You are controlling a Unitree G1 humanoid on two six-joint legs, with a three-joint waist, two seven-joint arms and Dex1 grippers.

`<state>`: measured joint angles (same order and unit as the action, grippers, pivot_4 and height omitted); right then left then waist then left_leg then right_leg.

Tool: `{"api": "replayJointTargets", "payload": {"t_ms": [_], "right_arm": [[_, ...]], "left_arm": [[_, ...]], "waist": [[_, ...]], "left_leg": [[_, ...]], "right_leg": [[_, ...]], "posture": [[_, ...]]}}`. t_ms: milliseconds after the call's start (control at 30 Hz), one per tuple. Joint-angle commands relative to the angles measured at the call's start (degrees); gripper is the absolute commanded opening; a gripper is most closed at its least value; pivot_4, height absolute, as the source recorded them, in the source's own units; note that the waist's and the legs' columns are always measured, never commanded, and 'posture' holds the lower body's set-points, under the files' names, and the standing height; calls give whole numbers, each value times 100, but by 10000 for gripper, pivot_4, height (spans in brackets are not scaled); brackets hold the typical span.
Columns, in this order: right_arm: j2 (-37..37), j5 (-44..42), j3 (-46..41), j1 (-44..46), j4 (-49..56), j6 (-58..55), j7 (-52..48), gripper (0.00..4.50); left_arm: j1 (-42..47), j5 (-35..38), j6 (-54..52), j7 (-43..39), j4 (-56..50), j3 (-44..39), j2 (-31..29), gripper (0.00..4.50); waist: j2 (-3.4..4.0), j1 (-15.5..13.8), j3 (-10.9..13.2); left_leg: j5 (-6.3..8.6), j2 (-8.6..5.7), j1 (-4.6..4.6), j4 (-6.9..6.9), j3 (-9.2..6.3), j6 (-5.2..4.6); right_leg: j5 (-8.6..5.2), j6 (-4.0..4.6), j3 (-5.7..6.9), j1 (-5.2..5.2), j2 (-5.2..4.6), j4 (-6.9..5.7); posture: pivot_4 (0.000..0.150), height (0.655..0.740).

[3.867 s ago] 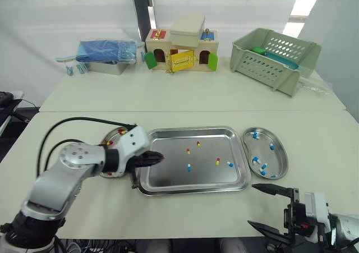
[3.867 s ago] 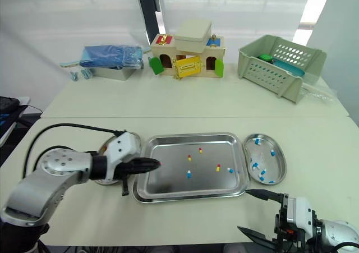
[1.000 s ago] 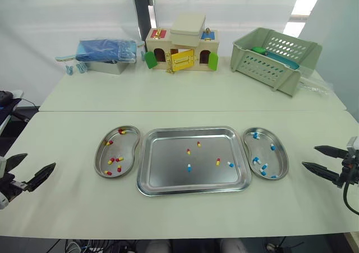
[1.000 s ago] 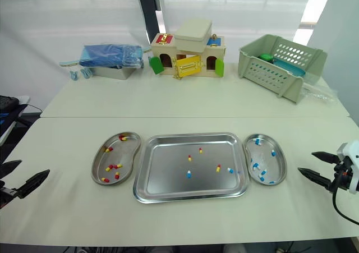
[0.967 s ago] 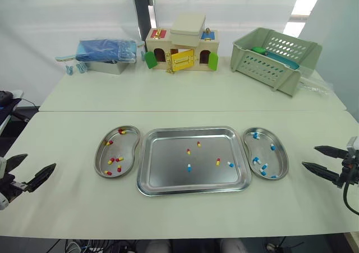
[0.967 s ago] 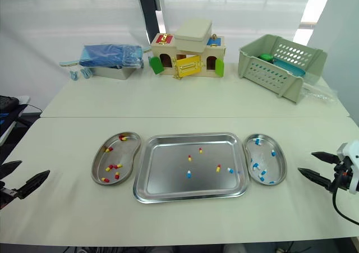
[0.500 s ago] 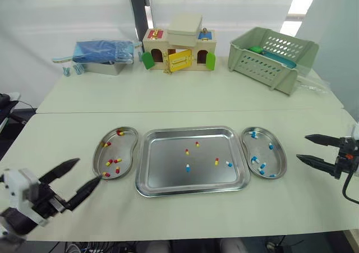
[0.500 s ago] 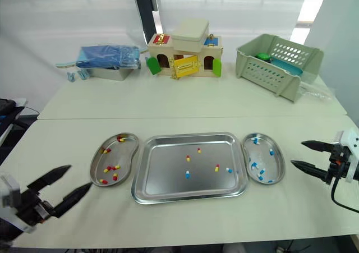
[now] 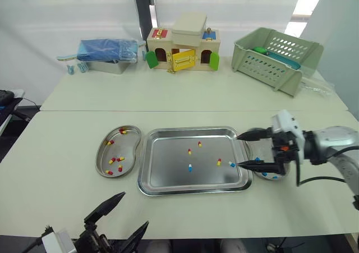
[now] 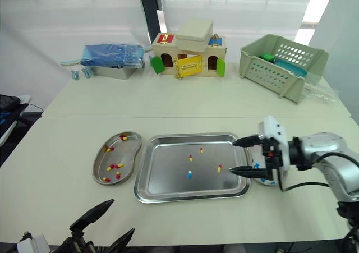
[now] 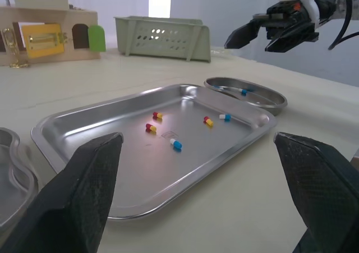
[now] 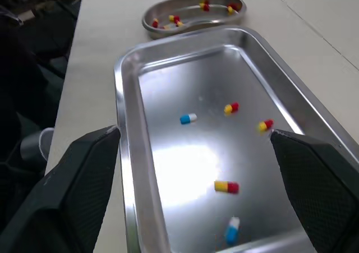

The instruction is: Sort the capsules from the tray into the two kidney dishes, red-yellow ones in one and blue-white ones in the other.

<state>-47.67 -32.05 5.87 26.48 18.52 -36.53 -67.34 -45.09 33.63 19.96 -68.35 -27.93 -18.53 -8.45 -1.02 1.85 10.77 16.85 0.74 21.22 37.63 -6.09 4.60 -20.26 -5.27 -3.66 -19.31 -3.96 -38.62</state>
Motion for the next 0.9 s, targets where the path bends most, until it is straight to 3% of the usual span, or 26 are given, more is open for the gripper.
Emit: {"api": "replayJointTargets", "payload": {"t_ms": [33,367,500,867,900], "right_arm": [[432,548,774,519,-44,20,248,45000],[1533,1820,2247,1228,-998,586,245,45000],[1720,2162,2417,1177,-1180,823,356,35346],[2175,2720,2527,1099,-1542,1081,558,35346],[2159,2751,2567,1075,-1530,1069,510,33466]], "left_arm": [[70,-87,739,9,300,132,155,44696],[-30,-273,1246,420,552,534,39,44696],[-146,-293,1333,544,549,611,-60,45000],[-97,-298,1323,871,556,723,-451,45000],[-89,-290,1299,910,543,723,-494,45000]], "waist": [[0,2,0],[-1,7,-1],[-1,26,-1],[-1,60,-1],[-1,60,-1]], "left_leg": [[0,0,6,1,-2,0],[0,-4,74,21,-17,0],[0,-4,74,20,-16,0],[0,-3,71,20,-18,0],[0,-3,71,20,-18,0]], "right_leg": [[1,-1,1,-5,0,1],[2,-2,10,-77,-2,-12],[2,-2,9,-81,-2,-17],[2,-1,7,-87,1,-31],[2,-1,8,-87,1,-31]], "posture": [[1500,7400],[1500,7400],[1500,7400],[1500,7400],[1500,7400]]}}
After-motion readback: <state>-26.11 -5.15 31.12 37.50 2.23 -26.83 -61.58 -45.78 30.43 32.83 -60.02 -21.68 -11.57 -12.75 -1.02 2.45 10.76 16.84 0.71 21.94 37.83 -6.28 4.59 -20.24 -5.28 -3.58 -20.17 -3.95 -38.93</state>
